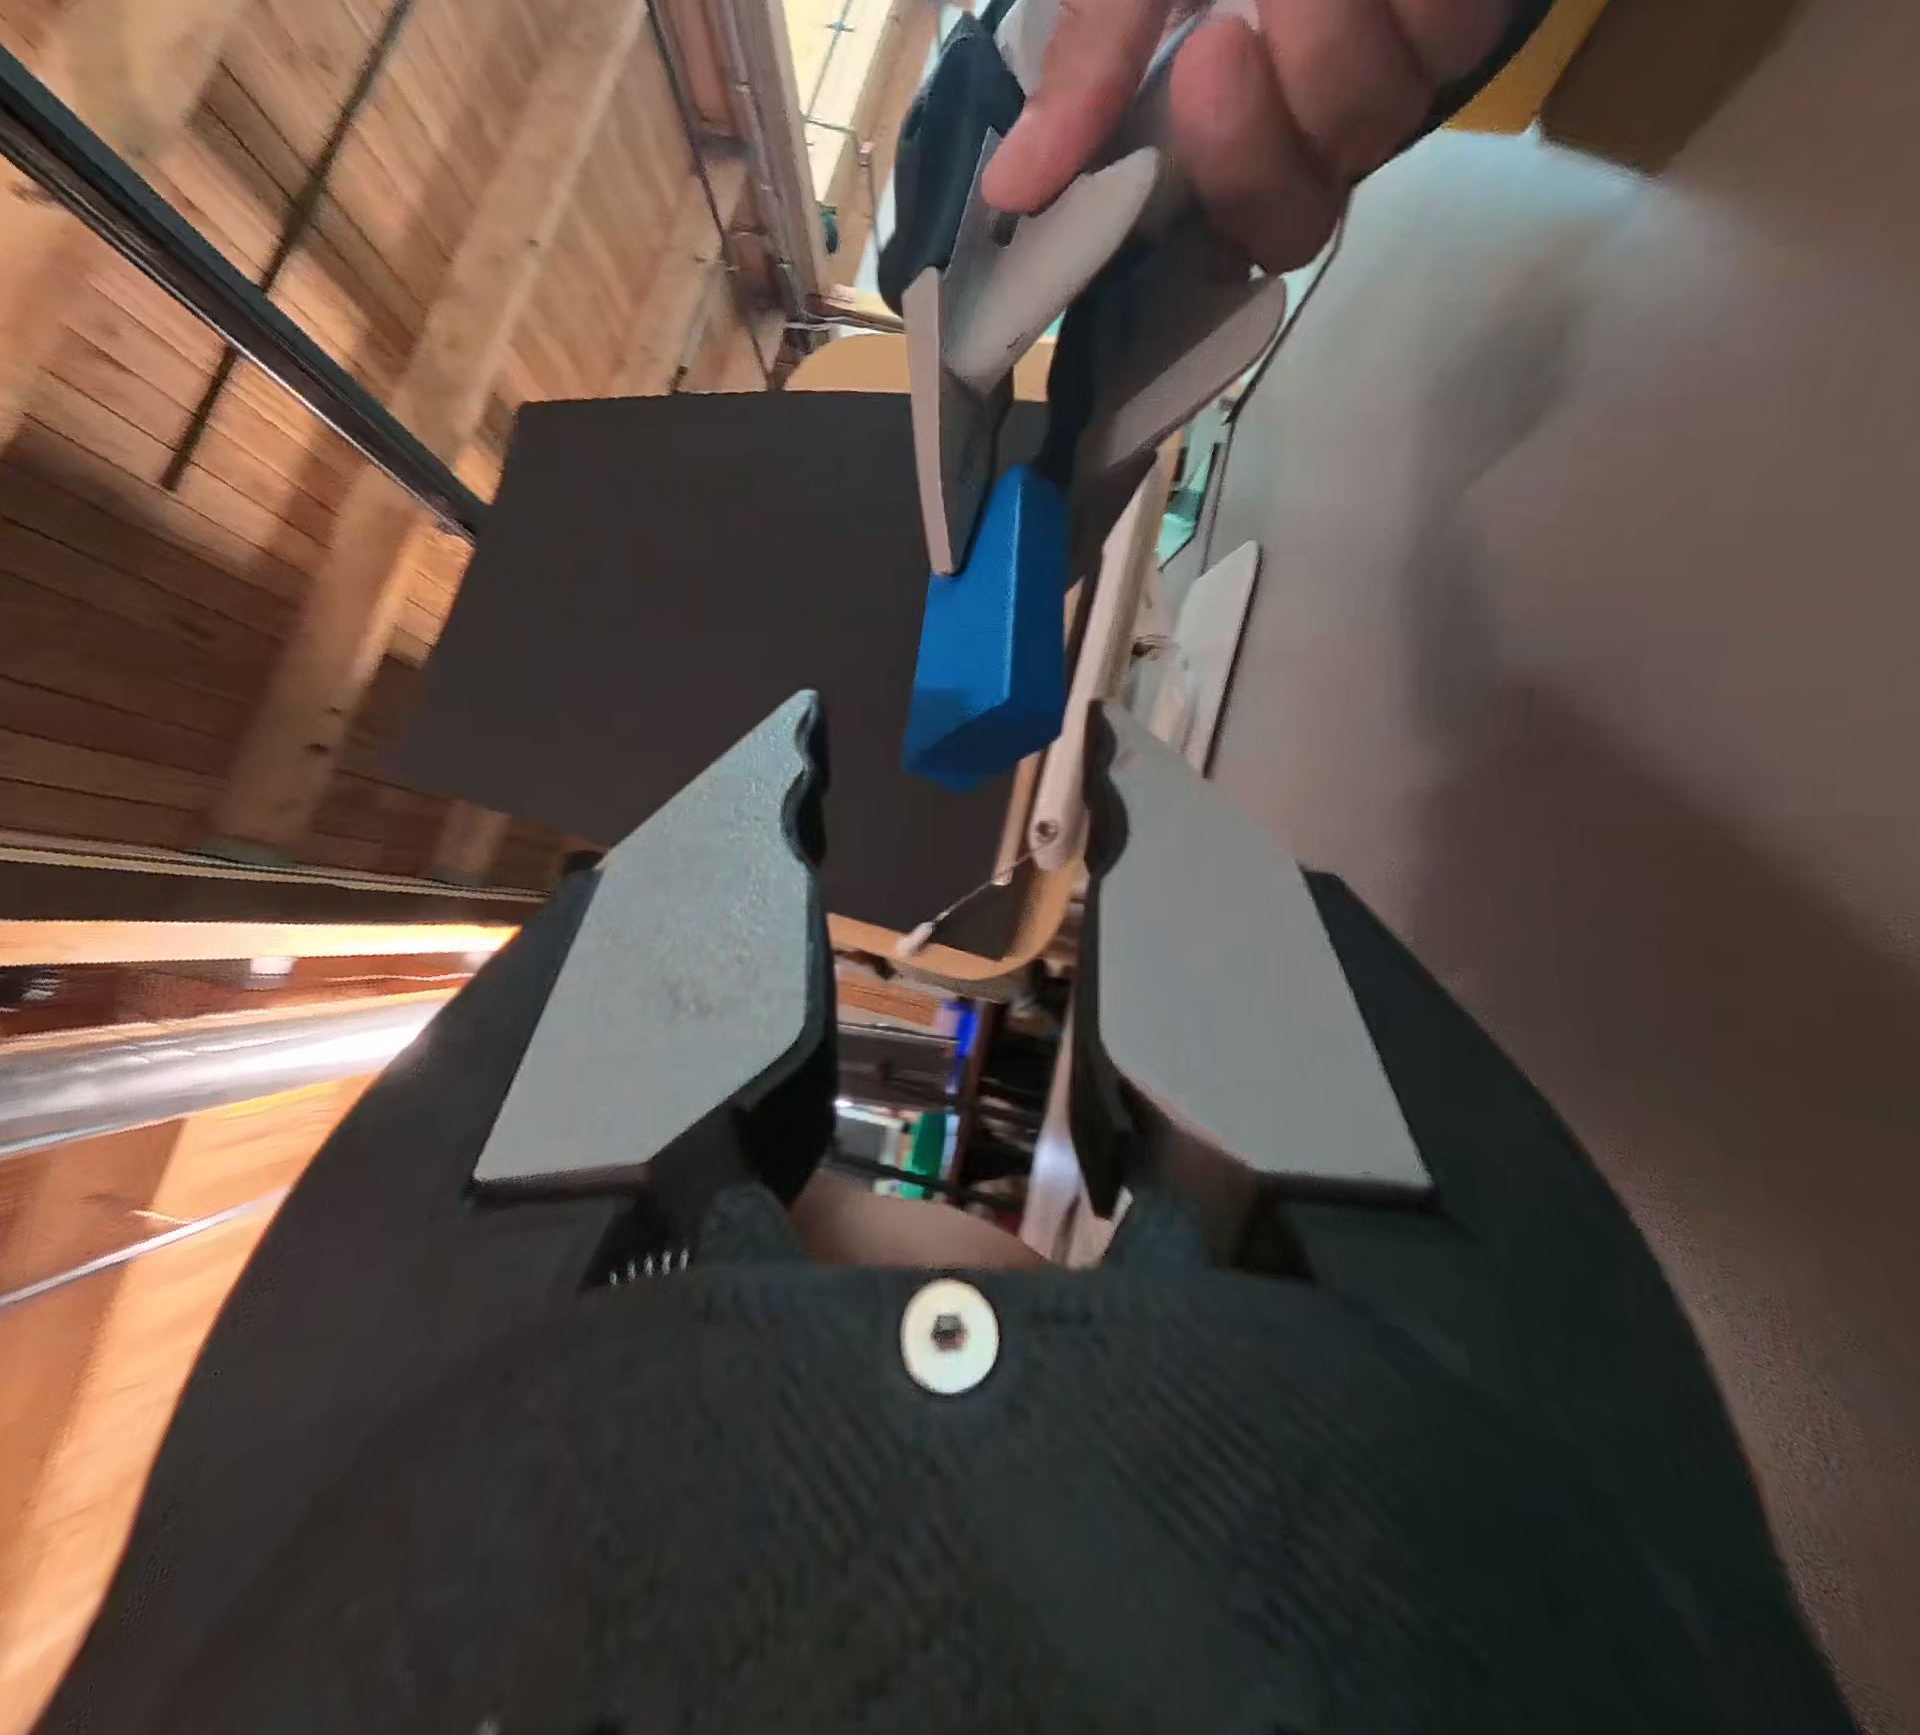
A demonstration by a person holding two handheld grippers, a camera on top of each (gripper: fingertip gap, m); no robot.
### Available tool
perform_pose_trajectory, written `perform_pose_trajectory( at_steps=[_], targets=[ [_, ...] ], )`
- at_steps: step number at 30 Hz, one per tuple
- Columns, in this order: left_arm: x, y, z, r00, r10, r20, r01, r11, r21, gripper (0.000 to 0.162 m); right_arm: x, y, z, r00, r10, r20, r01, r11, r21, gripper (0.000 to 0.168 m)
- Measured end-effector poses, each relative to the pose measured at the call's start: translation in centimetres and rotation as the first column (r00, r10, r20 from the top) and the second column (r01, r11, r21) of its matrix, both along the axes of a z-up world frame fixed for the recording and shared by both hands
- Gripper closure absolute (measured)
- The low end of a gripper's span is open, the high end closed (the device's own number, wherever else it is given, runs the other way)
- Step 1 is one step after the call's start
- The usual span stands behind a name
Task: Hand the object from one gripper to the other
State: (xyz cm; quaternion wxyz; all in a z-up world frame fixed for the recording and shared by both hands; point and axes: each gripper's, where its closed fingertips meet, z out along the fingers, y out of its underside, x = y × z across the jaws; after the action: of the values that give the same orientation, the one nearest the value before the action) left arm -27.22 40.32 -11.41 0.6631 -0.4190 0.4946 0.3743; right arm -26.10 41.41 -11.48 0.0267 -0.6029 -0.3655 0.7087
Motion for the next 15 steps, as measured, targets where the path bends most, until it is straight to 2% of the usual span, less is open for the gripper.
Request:
perform_pose_trajectory(
  at_steps=[1, 4, 5, 6, 8, 10, 12, 15],
  targets=[
    [0.0, 0.0, 0.0, 1.0, 0.004, -0.028, -0.003, 1.0, 0.017, 0.118, -0.1, -0.2, 0.0, 1.0, 0.011, 0.001, -0.011, 0.999, -0.03, 0.157],
    [0.5, 0.0, -0.6, 0.996, 0.011, -0.09, -0.008, 1.0, 0.029, 0.125, -0.3, -0.9, -0.2, 0.999, 0.048, 0.011, -0.047, 0.996, -0.081, 0.157],
    [0.6, 0.0, -0.7, 0.994, 0.015, -0.105, -0.011, 0.999, 0.035, 0.138, -0.4, -1.0, -0.4, 0.998, 0.053, 0.019, -0.051, 0.996, -0.078, 0.156],
    [0.6, 0.1, -0.7, 0.993, 0.024, -0.115, -0.021, 0.999, 0.033, 0.139, -0.5, -1.1, -0.5, 0.998, 0.053, 0.018, -0.051, 0.996, -0.074, 0.157],
    [0.5, 0.2, -0.4, 0.997, 0.025, -0.067, -0.025, 1.0, -0.002, 0.145, -0.5, -0.9, -0.3, 0.999, 0.053, -0.002, -0.053, 0.997, -0.059, 0.151],
    [0.6, 0.1, -0.1, 0.992, -0.024, 0.126, 0.039, 0.992, -0.117, 0.148, -0.3, -0.4, 0.3, 0.999, 0.024, -0.033, -0.024, 1.0, -0.016, 0.144],
    [0.9, 0.1, -0.2, 0.93, -0.067, 0.361, 0.173, 0.947, -0.27, 0.148, -0.1, 0.4, 0.7, 0.998, -0.034, -0.058, 0.039, 0.995, 0.092, 0.139],
    [0.4, 0.6, -0.9, 0.831, -0.015, 0.556, 0.3, 0.854, -0.425, 0.148, 0.2, 1.6, 1.5, 0.988, -0.109, -0.11, 0.135, 0.954, 0.268, 0.129]
  ],
)
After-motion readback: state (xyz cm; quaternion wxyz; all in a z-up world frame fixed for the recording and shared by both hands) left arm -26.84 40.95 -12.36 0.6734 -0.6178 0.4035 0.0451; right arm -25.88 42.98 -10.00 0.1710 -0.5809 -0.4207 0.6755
